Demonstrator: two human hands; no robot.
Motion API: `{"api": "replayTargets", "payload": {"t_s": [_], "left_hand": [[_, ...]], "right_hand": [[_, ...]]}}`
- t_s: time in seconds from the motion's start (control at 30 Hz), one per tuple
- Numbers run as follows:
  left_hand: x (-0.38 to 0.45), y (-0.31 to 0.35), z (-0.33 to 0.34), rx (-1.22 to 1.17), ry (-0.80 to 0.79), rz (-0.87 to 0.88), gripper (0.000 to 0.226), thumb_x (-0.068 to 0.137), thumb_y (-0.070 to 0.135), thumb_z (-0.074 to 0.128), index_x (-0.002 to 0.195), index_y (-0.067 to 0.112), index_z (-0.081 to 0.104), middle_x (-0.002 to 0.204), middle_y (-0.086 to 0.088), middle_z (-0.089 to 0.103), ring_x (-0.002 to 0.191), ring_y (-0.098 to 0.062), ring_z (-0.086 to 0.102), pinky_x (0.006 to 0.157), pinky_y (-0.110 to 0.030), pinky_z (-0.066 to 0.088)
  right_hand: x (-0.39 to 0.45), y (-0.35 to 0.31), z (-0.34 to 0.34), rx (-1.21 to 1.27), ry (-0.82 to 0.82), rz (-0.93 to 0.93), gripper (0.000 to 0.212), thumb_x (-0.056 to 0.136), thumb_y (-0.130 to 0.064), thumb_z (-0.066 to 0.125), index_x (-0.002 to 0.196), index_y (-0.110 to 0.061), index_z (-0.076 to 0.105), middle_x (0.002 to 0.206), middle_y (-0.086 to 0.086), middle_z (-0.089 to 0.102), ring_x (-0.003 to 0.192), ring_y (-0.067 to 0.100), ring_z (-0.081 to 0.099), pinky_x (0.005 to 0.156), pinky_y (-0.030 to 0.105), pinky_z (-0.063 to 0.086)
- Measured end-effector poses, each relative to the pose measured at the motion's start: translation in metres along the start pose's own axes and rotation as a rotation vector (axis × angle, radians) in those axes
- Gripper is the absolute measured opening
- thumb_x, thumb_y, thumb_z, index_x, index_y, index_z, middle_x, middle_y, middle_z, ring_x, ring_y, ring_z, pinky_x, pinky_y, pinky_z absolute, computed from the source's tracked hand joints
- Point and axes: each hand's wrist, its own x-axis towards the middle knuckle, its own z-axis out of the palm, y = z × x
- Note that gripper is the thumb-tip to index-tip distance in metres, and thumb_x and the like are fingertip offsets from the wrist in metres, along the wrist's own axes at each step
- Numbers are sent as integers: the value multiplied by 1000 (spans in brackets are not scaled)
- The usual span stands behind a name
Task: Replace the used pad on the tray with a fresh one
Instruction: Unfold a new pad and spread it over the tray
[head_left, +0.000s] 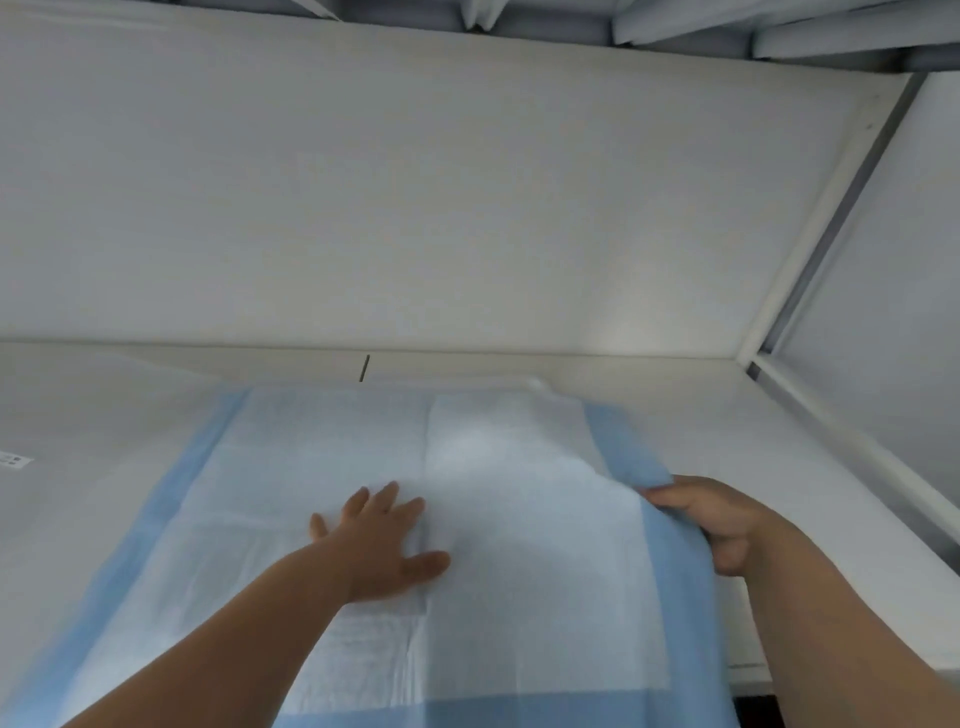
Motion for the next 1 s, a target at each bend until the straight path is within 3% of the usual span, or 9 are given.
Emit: {"api": "replayTargets", "payload": {"t_s": [0.1, 0.23, 0.37, 0.5, 0.73, 0.83, 0.9, 1.0], "left_hand": [[8, 11, -1, -7, 29, -62, 88, 77, 83, 36, 151, 42, 10, 162, 11, -10, 149, -22, -8, 113, -65, 7], [15, 23, 6, 13, 58, -97, 90, 77, 83, 37, 152, 42, 6, 162, 11, -12, 149, -23, -10, 113, -67, 7], [18, 29, 10, 24, 66, -141, 92, 78, 82, 37, 152, 42, -1, 161, 11, -17, 149, -22, -13, 112, -68, 4], [21, 32, 8, 27, 54, -172, 94, 77, 83, 37, 151, 43, -4, 160, 12, -19, 149, -21, -14, 112, -67, 5], [28, 40, 6, 28, 45, -214, 93, 79, 82, 34, 151, 42, -8, 159, 13, -22, 149, -22, -15, 112, -68, 5], [30, 44, 4, 23, 43, -221, 93, 80, 81, 35, 152, 39, -7, 160, 12, -22, 149, -22, -15, 112, -68, 5], [30, 48, 3, 36, 62, -218, 91, 83, 76, 37, 153, 35, -4, 160, 11, -21, 149, -21, -14, 113, -67, 3], [32, 60, 5, 75, 167, -106, 79, 92, 58, 40, 154, 34, -2, 161, 11, -18, 149, -18, -14, 116, -62, -3]], "right_hand": [[13, -2, -7, -95, 191, -18, 33, 85, -3, 67, 117, 6, 64, 104, 25, 68, 81, 35, 66, 78, 44, 53], [32, -7, -13, -144, 446, -150, 19, 90, 2, 60, 108, -2, 64, 93, 14, 65, 81, 29, 59, 79, 38, 45], [45, -3, -16, -294, 511, -132, 11, 89, 0, 59, 98, -1, 65, 97, 17, 65, 86, 30, 58, 75, 36, 42], [48, -7, -22, -297, 449, -73, 6, 89, -5, 61, 90, 0, 64, 97, 22, 66, 83, 32, 60, 72, 37, 45], [59, -11, -23, -266, 528, -175, 9, 88, -6, 57, 93, -2, 62, 104, 24, 65, 84, 29, 57, 72, 36, 42], [59, -14, -21, -423, 565, -183, 12, 88, -6, 53, 98, -2, 60, 99, 19, 62, 82, 29, 54, 72, 35, 42], [58, -14, -21, -530, 598, -181, 21, 88, -5, 51, 108, -5, 59, 102, 16, 62, 86, 29, 55, 73, 34, 42], [57, -14, -21, -583, 606, -168, 47, 90, -9, 50, 136, -11, 45, 126, 14, 57, 110, 32, 57, 85, 34, 44]]}}
